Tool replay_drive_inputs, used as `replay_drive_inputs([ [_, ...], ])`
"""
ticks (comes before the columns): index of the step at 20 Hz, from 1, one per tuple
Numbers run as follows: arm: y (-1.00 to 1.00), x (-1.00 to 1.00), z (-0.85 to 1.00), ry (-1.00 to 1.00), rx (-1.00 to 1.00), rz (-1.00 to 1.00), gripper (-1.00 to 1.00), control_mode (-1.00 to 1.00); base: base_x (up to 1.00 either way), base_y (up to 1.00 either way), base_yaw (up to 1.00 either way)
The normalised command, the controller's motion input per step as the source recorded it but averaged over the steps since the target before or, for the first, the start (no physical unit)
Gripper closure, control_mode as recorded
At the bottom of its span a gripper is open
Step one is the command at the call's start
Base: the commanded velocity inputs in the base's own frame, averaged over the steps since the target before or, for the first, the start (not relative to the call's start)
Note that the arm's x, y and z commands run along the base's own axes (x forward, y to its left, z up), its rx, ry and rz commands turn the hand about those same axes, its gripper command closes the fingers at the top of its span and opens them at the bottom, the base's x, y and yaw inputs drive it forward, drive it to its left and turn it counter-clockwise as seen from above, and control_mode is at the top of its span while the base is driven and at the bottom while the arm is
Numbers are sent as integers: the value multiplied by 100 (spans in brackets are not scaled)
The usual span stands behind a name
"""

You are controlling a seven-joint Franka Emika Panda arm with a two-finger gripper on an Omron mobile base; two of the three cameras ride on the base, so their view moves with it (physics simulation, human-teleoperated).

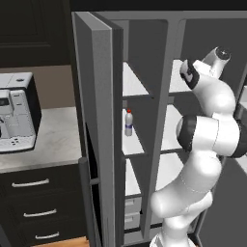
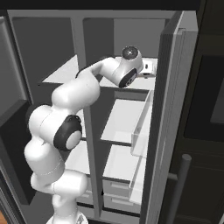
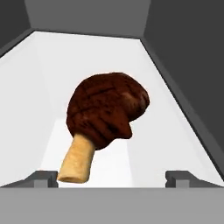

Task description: Pick up the frozen steak from the freezer, place it on any shelf in the fridge, and close the fridge and freezer doors when done.

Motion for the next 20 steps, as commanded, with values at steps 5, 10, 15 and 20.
replay_drive_inputs([
  [5,0,-100,21,0,9,0,-100,-100,0,0,0],
  [10,3,-100,5,6,1,0,-100,-100,0,0,0],
  [15,29,-100,0,19,0,0,-100,-100,0,0,0],
  [20,70,-100,0,29,-1,0,-100,-100,0,0,0],
])
